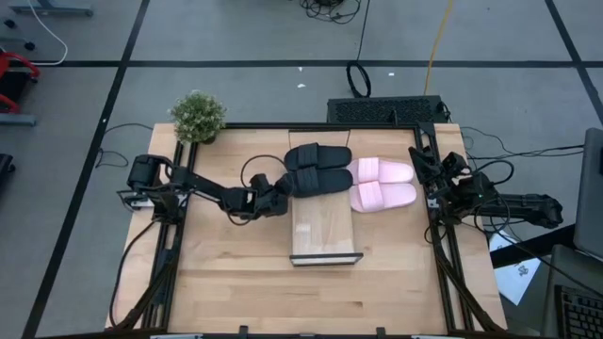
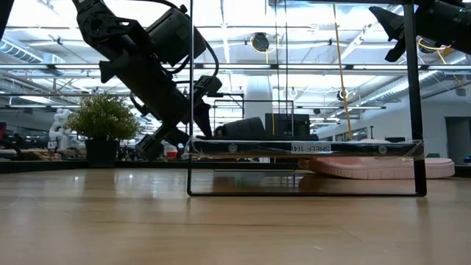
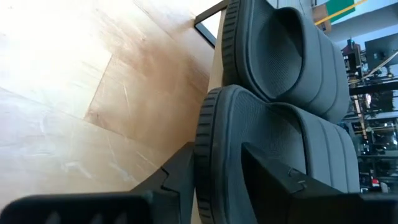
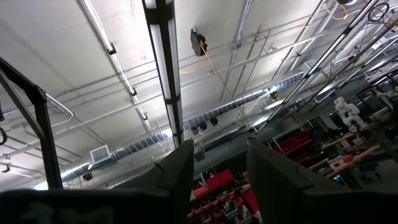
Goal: Pick and place slides into the shelf
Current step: Put the black slide on the shelf
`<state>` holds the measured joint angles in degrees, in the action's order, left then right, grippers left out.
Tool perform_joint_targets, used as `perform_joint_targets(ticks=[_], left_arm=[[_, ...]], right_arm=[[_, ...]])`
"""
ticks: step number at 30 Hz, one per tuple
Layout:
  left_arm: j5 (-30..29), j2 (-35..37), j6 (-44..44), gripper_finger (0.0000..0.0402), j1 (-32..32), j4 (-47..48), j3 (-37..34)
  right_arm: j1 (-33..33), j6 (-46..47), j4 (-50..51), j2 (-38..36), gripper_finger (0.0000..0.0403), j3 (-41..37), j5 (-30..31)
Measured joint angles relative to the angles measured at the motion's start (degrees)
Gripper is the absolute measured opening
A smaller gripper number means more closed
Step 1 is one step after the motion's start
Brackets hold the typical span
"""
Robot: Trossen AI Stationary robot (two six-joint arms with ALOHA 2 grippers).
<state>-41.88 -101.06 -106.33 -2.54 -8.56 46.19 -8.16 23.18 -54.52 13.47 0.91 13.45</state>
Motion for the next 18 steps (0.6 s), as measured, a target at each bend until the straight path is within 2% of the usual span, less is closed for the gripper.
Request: perform_joint_targets(ticks=[18], left_arm=[[3.3, 0.0, 4.7, 0.0129, 2.6, -2.6, 0.0]], right_arm=[[0.0, 0.2, 0.0, 0.0, 0.0137, 0.0, 0.0]])
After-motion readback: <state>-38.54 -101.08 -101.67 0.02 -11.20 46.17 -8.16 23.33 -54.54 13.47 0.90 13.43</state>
